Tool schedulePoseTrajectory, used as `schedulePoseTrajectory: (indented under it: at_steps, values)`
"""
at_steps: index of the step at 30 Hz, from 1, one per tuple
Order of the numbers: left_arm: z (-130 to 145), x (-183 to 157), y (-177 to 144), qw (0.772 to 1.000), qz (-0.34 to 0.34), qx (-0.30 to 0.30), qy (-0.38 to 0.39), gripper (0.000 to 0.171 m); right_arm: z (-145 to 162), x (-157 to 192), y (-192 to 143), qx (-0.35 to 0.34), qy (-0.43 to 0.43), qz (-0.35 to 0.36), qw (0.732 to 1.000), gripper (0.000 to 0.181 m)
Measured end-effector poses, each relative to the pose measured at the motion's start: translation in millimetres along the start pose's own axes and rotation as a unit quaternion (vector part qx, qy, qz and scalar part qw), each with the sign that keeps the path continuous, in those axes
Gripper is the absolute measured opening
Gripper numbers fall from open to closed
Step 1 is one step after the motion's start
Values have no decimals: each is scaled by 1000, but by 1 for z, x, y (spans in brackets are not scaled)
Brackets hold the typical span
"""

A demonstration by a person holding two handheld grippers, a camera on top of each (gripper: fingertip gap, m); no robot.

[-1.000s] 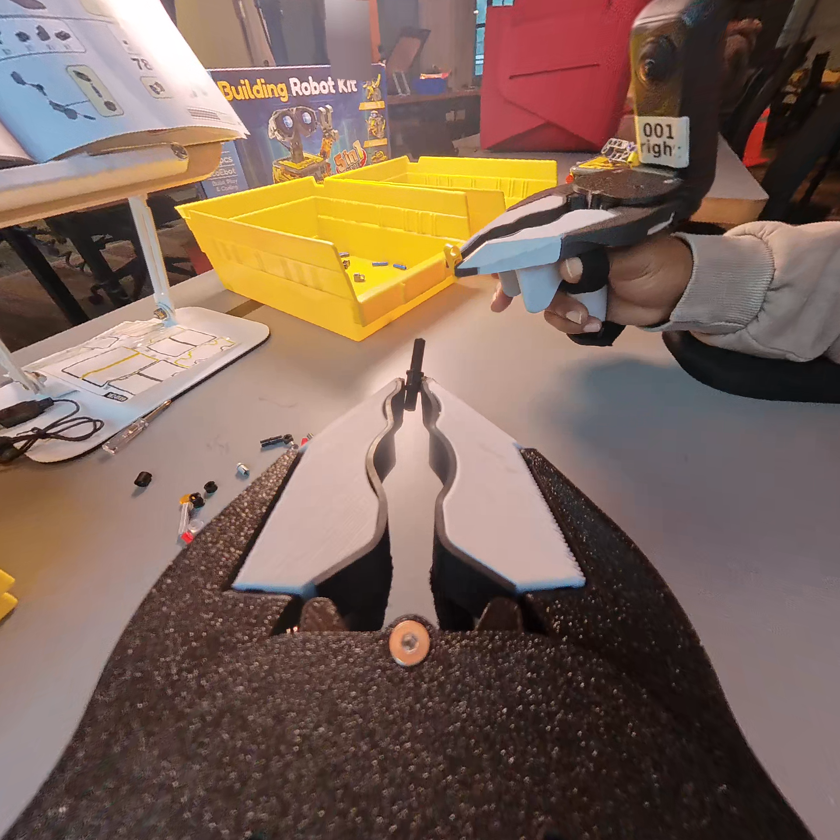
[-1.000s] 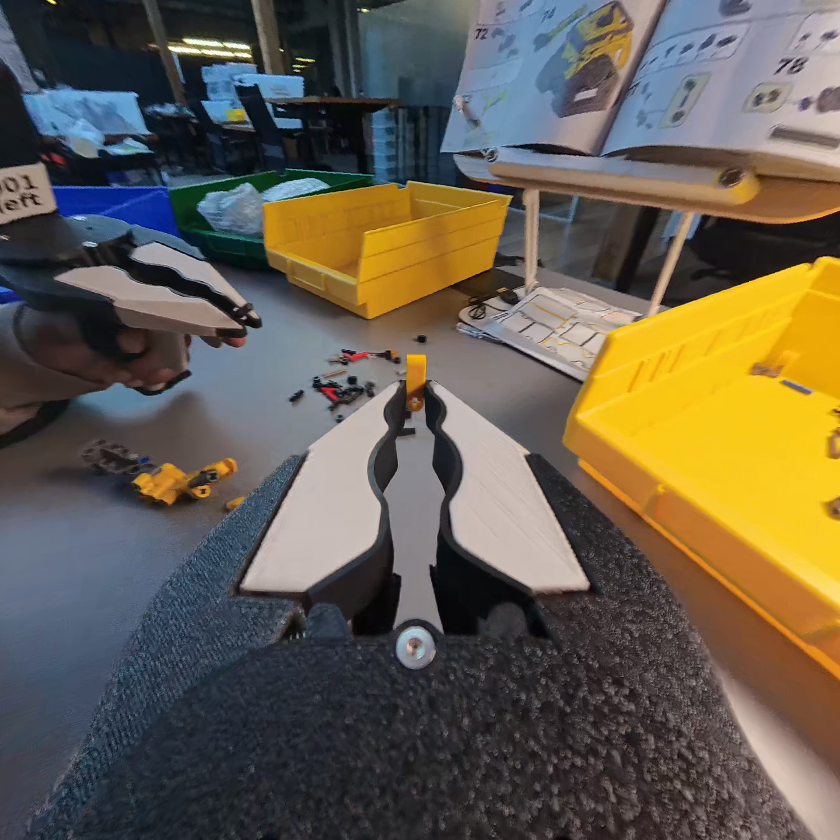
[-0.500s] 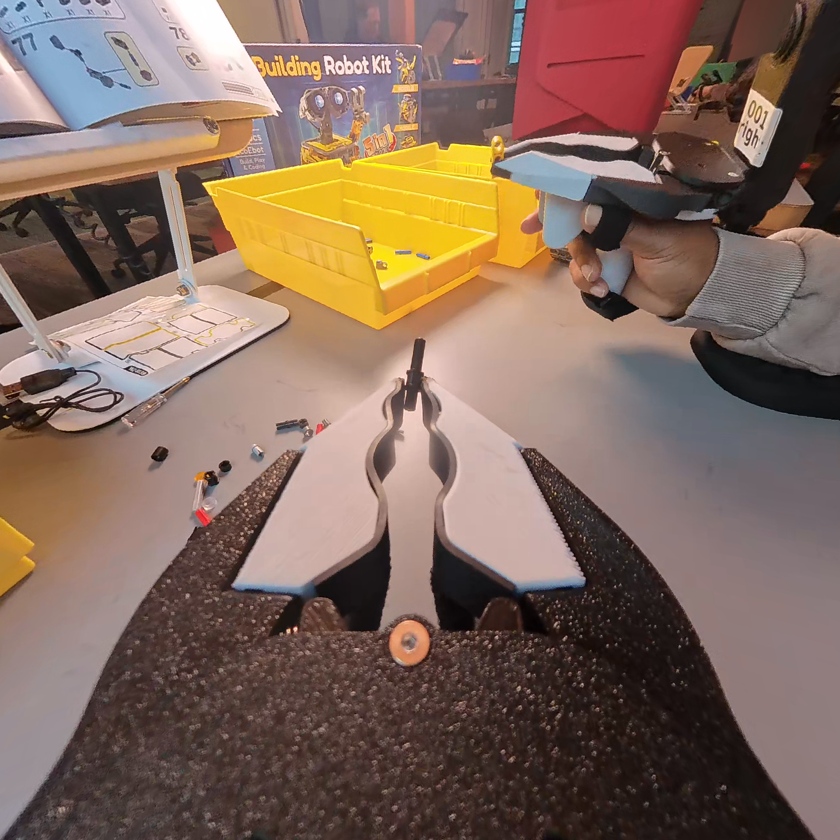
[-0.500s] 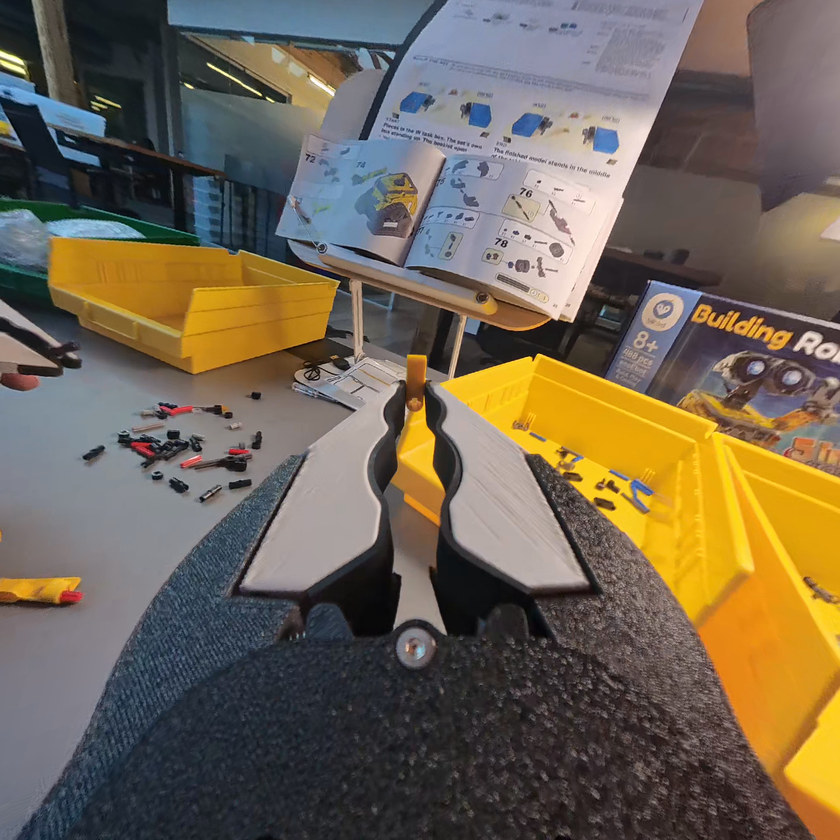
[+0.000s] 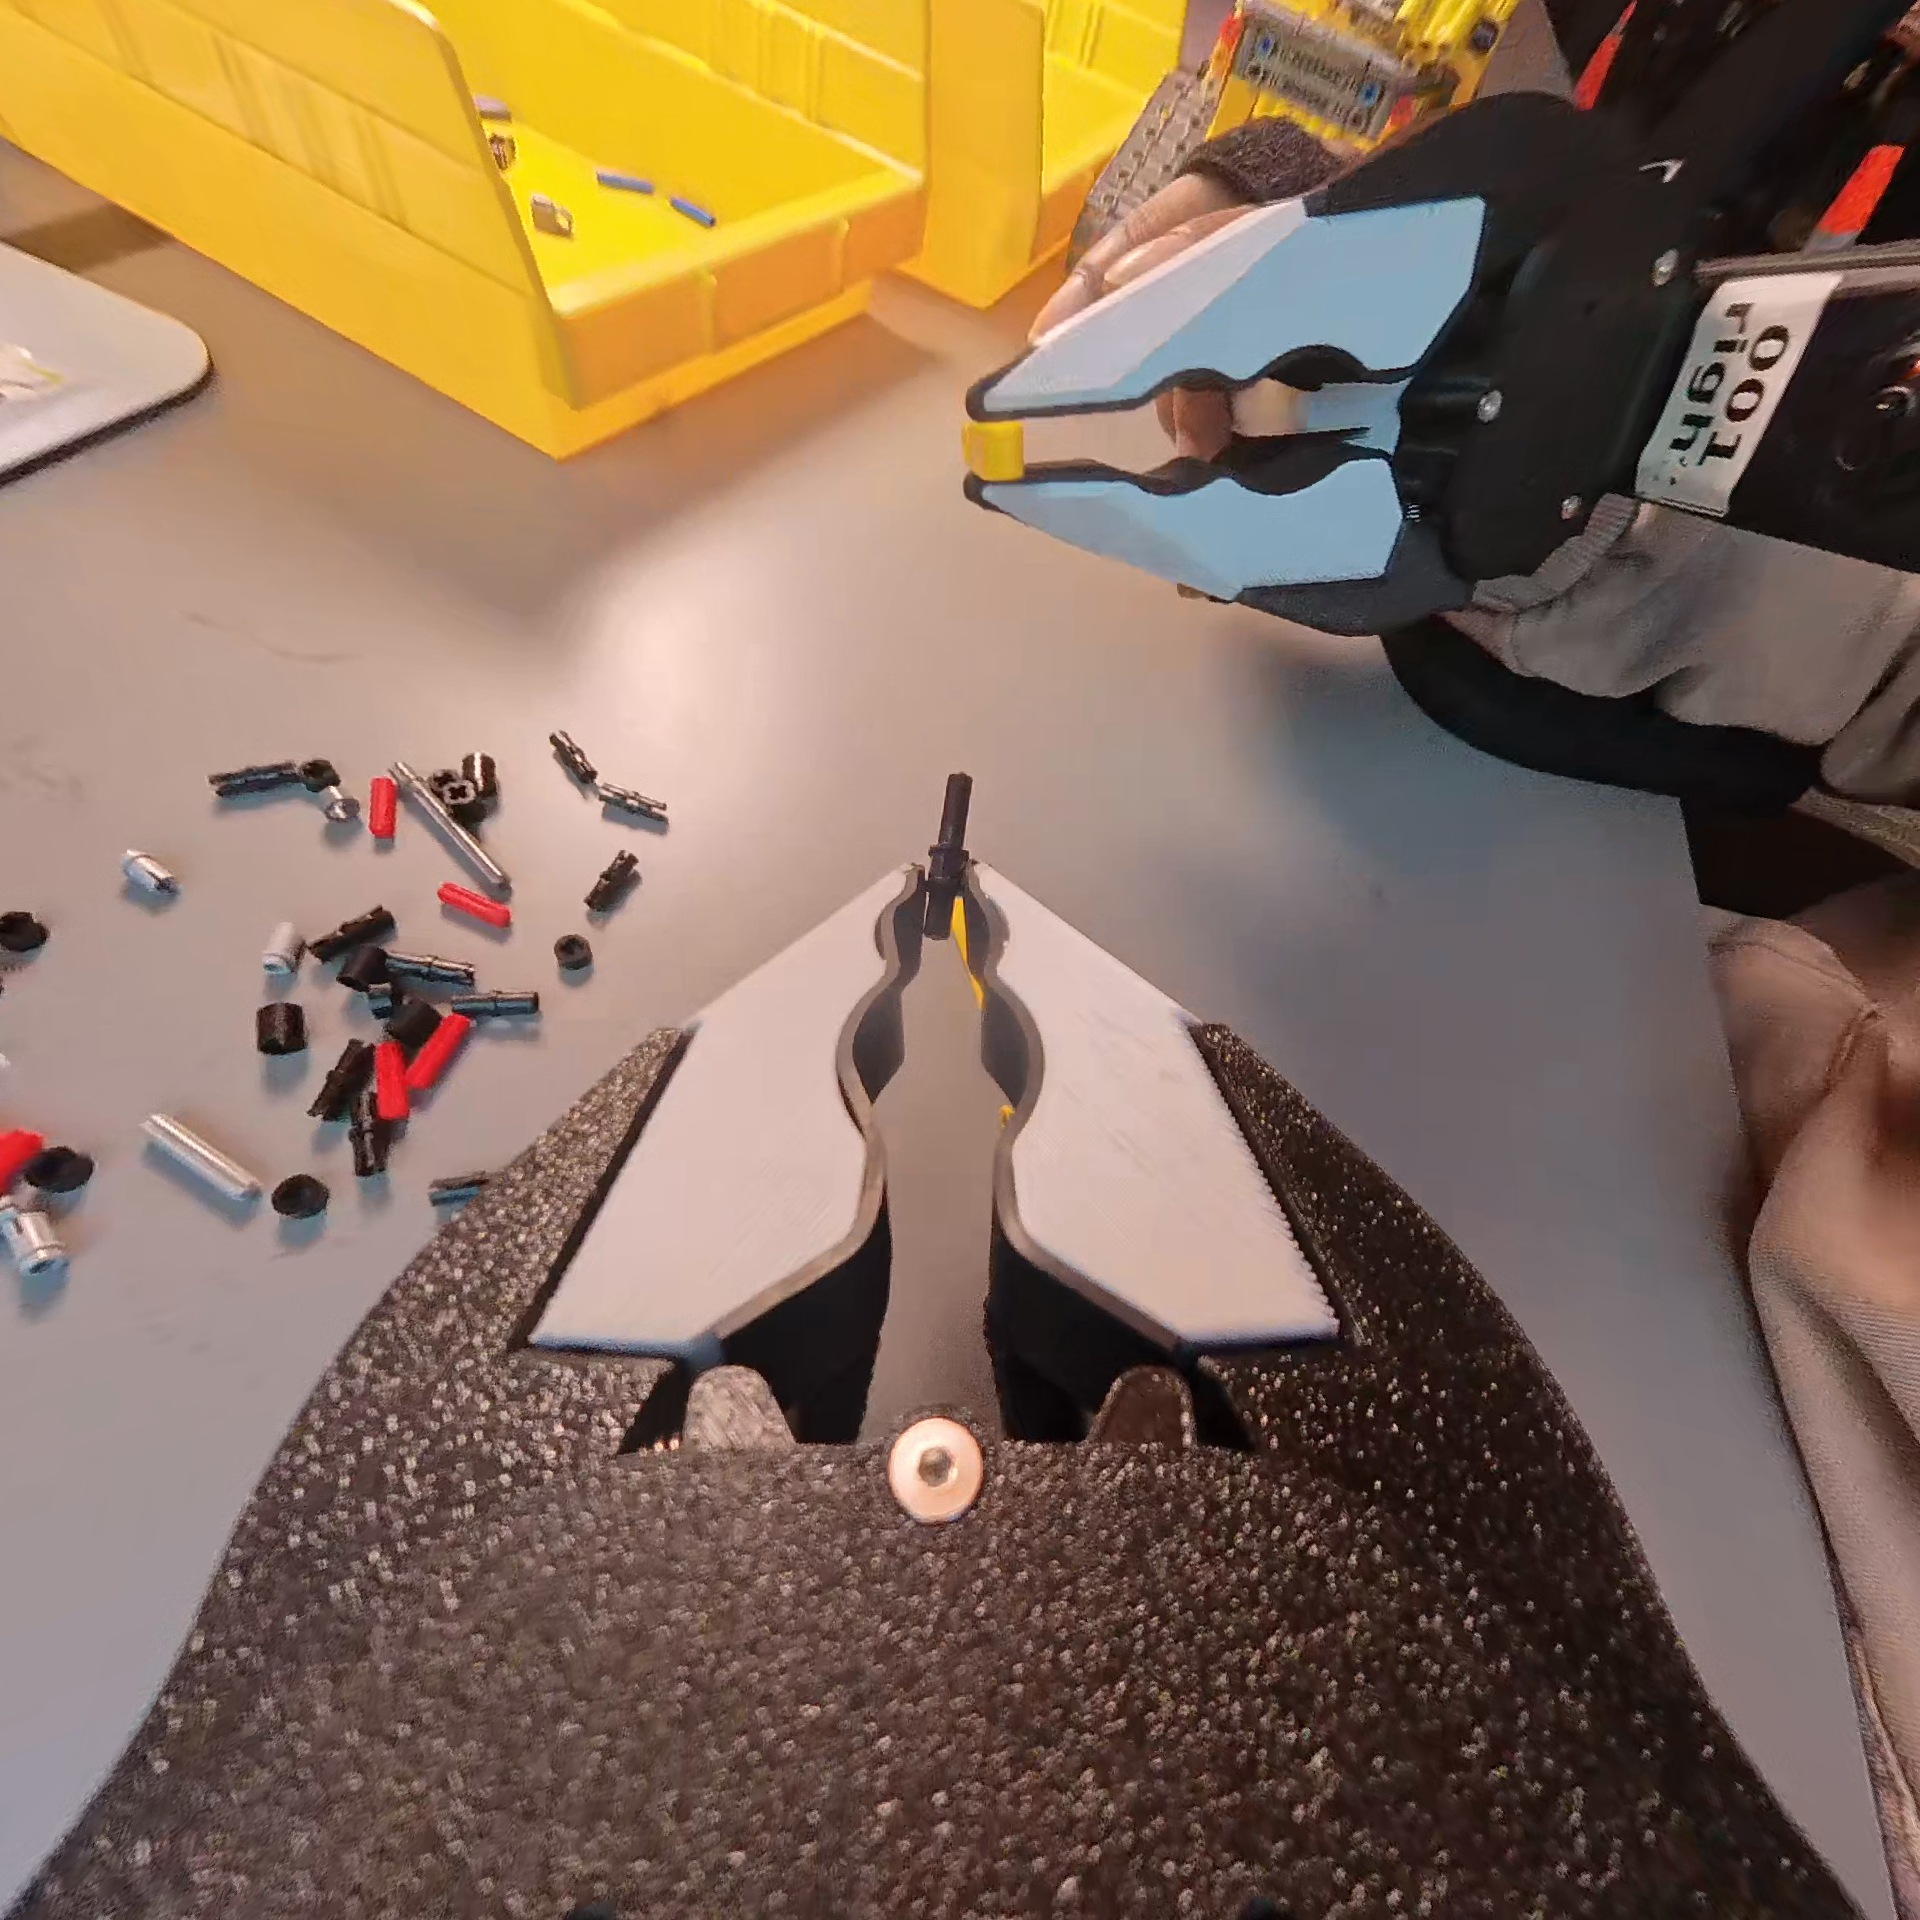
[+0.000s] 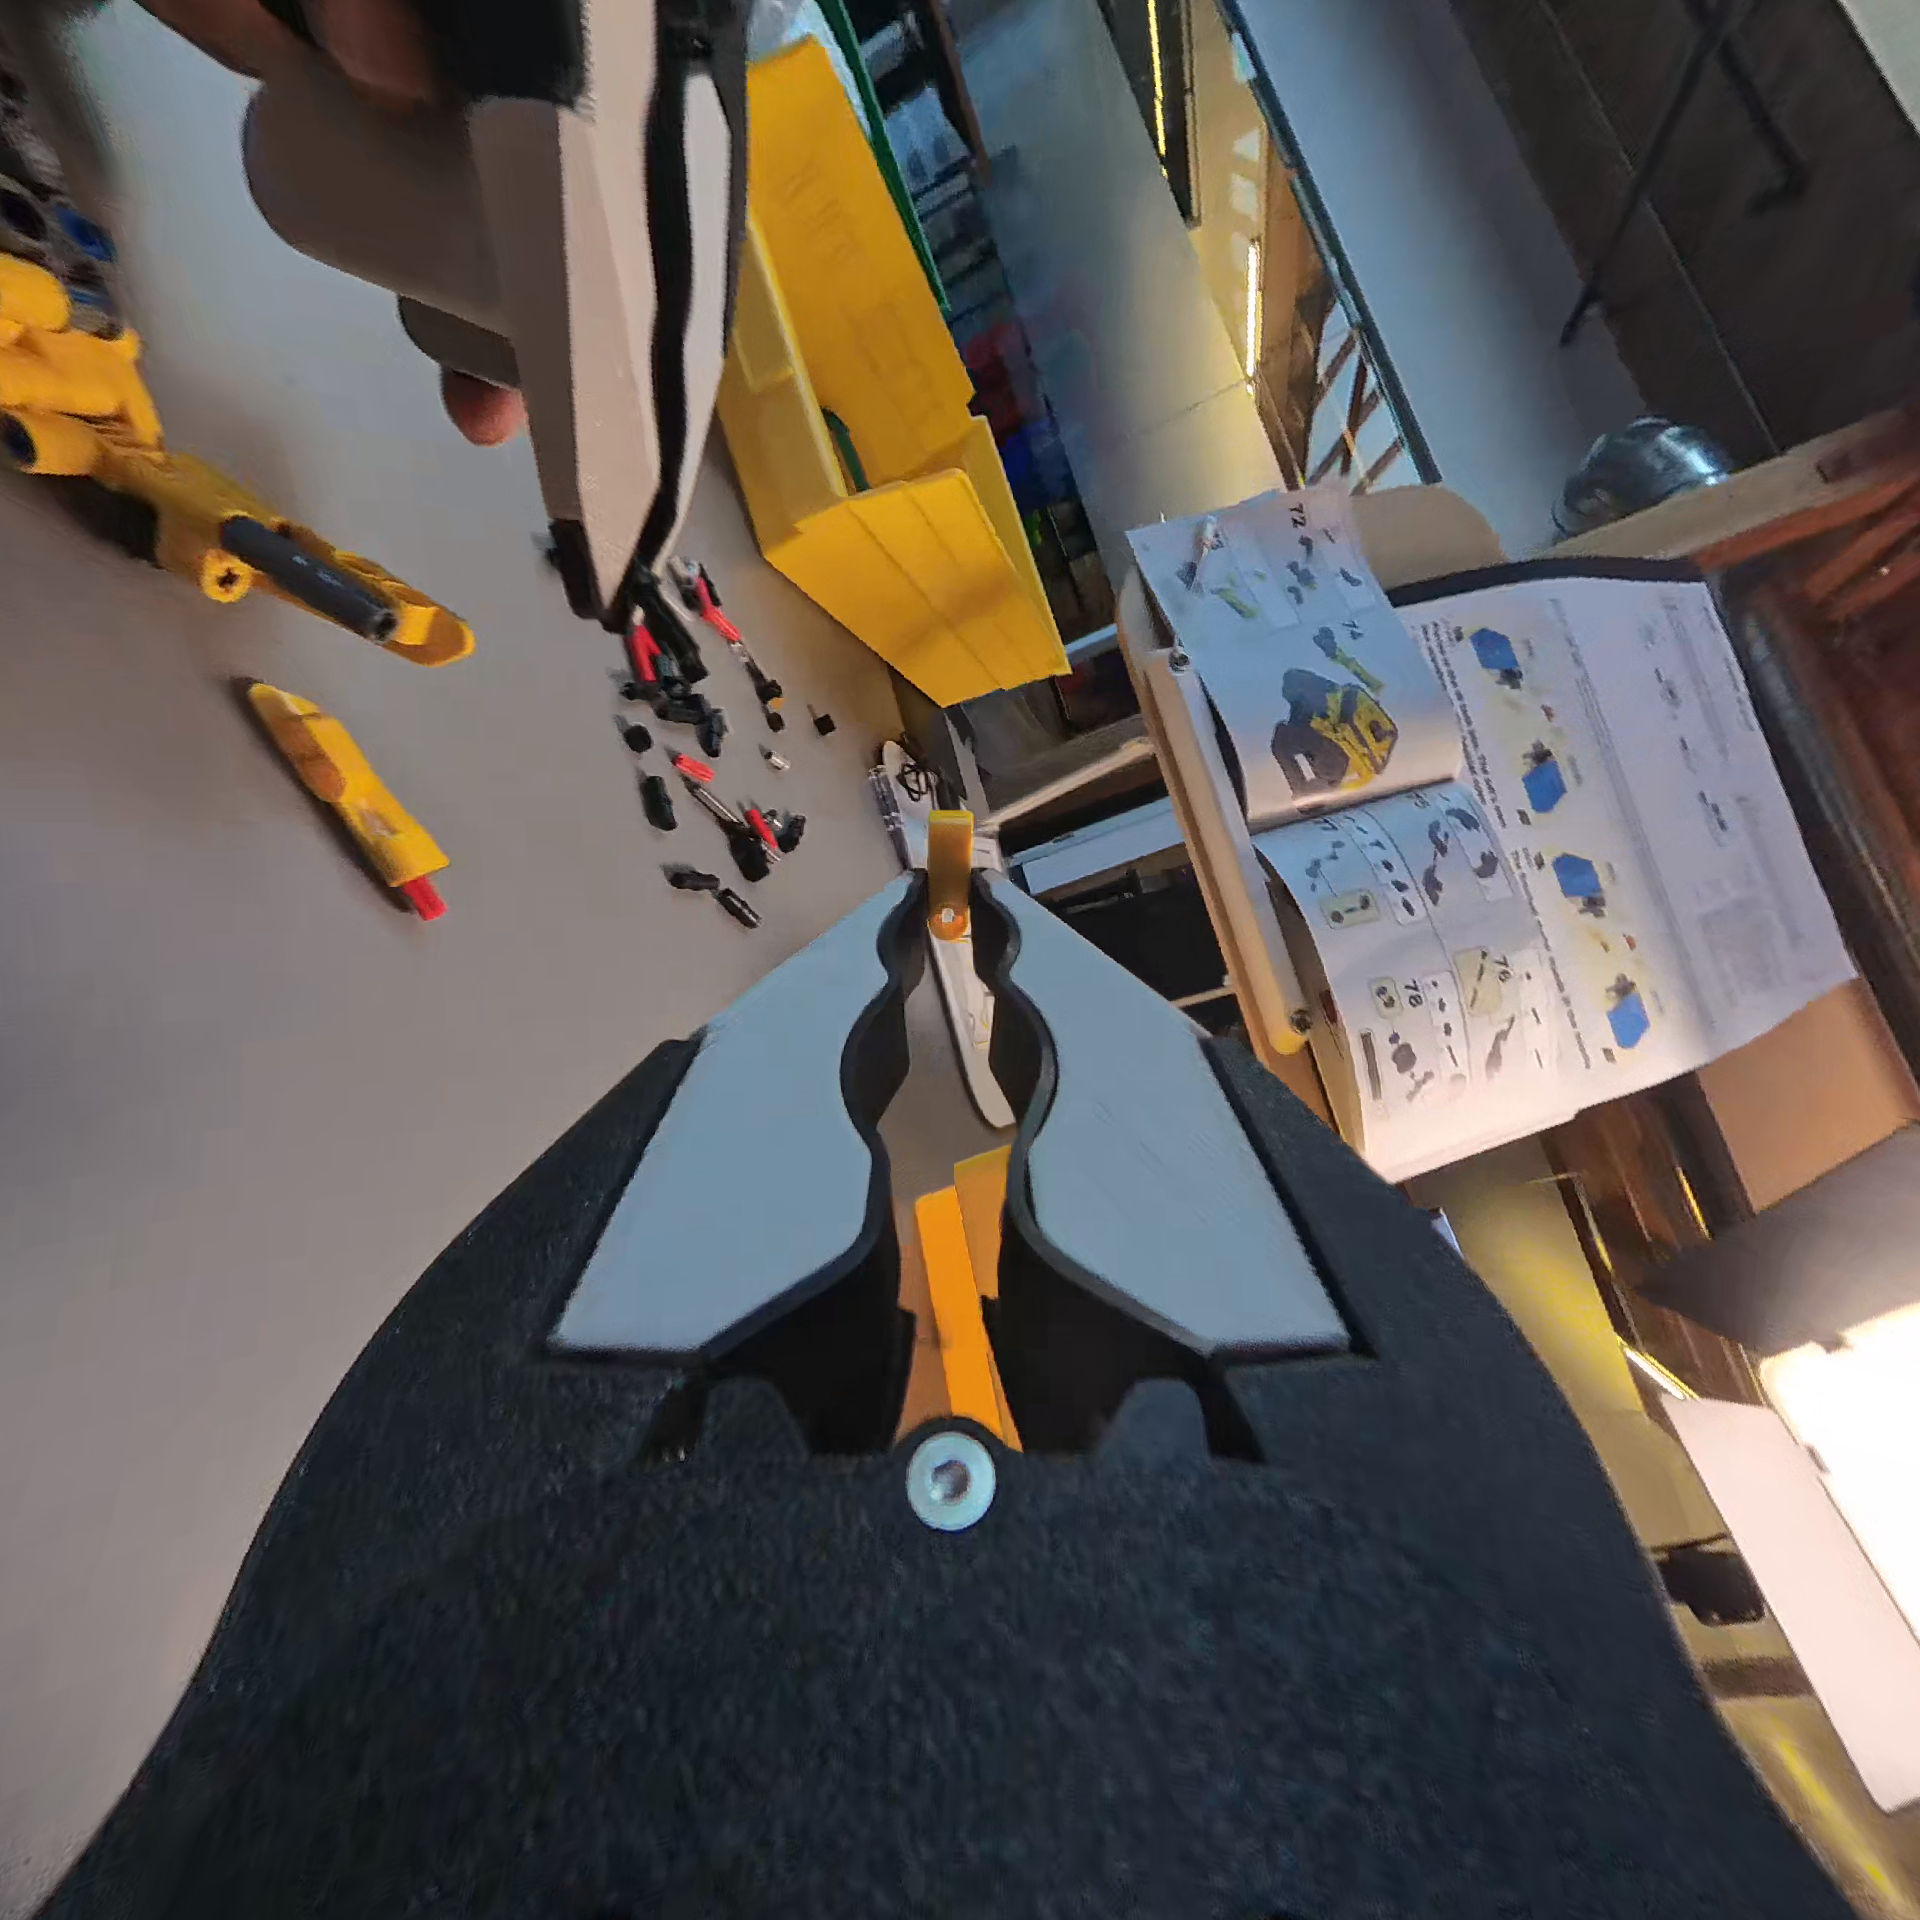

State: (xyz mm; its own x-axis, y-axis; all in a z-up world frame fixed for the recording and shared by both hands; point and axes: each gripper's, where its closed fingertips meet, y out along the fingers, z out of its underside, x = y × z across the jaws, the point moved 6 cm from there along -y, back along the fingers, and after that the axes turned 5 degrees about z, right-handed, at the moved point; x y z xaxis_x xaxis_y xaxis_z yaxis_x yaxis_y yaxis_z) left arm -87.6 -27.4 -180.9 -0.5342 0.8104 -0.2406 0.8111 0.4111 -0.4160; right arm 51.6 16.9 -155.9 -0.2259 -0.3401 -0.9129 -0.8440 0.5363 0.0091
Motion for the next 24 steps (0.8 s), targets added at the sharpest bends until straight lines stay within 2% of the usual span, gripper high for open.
schedulePoseTrajectory:
  at_steps: [3, 8, 11, 15, 20, 22, 24]
  values:
    - [4, 0, 3, 1000, -4, 21, 2, 7, -7, 14, 2, -11, -14, -26, 999, 5]
    - [4, 0, 3, 1000, -8, 22, 1, 12, -11, 21, 3, -16, -12, -41, 999, 6]
    - [-3, -4, 1, 1000, 9, -10, 6, 25, -12, 24, 2, -17, -15, -49, 999, 6]
    - [-17, -16, 1, 997, 42, -59, -1, 26, -21, 30, 2, -31, -23, -59, 997, 6]
    - [-17, -18, 5, 998, 22, -52, 19, 8, -35, 37, 2, -50, -26, -68, 996, 6]
    - [-21, -20, 1, 997, 13, -62, 47, 7, -36, 31, 1, -64, 24, -72, 995, 7]
    - [-27, -24, -8, 991, 3, -86, 101, 7, -34, 17, -2, -82, 160, -105, 978, 18]
